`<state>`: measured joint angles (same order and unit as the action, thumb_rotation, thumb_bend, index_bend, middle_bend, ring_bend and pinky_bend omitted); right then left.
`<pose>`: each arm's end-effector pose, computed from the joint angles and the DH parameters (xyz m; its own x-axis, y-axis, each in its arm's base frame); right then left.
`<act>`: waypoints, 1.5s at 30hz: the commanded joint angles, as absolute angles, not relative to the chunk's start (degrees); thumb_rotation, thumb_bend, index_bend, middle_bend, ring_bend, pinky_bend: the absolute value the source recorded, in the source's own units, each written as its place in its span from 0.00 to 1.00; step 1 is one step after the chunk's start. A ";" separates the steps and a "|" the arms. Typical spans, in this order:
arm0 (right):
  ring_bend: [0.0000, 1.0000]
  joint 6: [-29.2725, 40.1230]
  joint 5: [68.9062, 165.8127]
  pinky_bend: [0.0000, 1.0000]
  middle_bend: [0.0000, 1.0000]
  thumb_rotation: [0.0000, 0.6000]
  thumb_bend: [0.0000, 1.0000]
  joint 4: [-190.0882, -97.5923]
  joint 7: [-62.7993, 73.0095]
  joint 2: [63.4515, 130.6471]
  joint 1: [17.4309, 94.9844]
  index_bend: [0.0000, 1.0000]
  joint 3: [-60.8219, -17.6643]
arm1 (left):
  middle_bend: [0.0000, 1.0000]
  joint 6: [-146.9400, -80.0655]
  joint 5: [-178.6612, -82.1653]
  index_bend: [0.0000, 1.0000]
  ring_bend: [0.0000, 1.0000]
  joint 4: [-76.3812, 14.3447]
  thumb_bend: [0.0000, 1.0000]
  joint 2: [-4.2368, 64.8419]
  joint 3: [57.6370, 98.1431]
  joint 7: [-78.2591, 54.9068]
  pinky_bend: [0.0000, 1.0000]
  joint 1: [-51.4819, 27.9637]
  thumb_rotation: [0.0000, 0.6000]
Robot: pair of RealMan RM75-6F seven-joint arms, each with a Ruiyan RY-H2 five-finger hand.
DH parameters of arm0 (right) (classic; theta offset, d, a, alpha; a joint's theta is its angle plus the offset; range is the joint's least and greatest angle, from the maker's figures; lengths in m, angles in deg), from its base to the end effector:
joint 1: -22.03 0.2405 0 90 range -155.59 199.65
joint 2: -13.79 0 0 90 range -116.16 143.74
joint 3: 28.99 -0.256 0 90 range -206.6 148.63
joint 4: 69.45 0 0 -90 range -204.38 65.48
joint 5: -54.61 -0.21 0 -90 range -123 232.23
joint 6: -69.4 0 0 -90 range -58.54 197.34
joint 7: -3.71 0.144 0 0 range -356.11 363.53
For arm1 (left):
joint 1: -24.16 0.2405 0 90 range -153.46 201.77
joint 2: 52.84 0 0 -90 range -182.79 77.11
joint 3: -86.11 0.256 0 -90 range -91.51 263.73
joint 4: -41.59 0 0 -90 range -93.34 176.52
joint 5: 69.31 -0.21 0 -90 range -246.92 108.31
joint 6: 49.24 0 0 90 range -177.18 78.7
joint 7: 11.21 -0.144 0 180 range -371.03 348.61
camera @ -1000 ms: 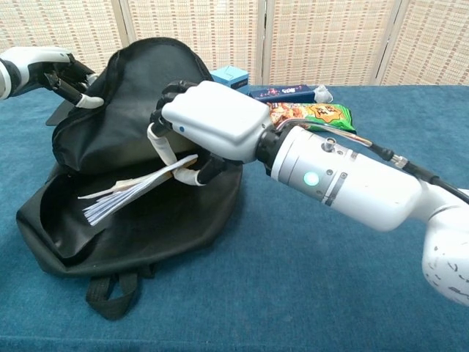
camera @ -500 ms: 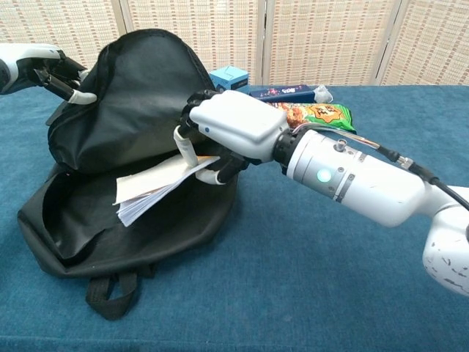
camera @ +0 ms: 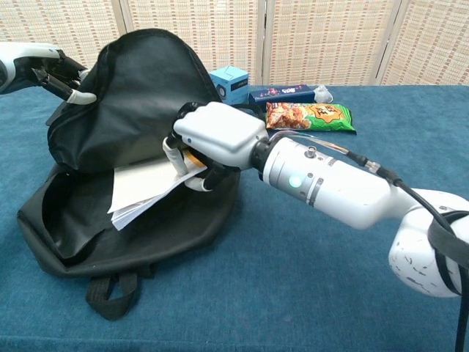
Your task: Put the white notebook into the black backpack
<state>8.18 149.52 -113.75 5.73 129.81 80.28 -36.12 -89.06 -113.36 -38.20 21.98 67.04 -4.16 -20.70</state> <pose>-0.0417 -0.3523 -0.1230 0.4884 0.0229 0.8723 -0.5154 -0.7991 0.3096 -0.1953 0.4198 0.0826 -0.0685 0.3172 0.9459 0.9968 0.0618 0.0515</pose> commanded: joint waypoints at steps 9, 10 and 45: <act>0.20 10.96 146.10 0.08 0.44 1.00 0.30 -111.82 -0.80 133.16 81.92 0.77 -38.49 | 0.35 -88.38 -114.19 0.77 0.30 -39.71 0.47 20.79 67.46 -3.31 0.07 -20.55 1.00; 0.20 11.15 145.86 0.08 0.44 1.00 0.29 -111.79 -1.18 133.35 82.04 0.77 -38.65 | 0.35 -88.35 -114.19 0.77 0.30 -39.84 0.47 20.70 67.49 -3.25 0.07 -20.54 1.00; 0.12 -0.66 147.74 0.04 0.26 1.00 0.00 -150.31 -16.98 100.79 64.81 0.07 -29.83 | 0.32 -95.88 -111.86 0.46 0.30 -52.88 0.33 14.46 73.12 -12.07 0.07 -17.73 1.00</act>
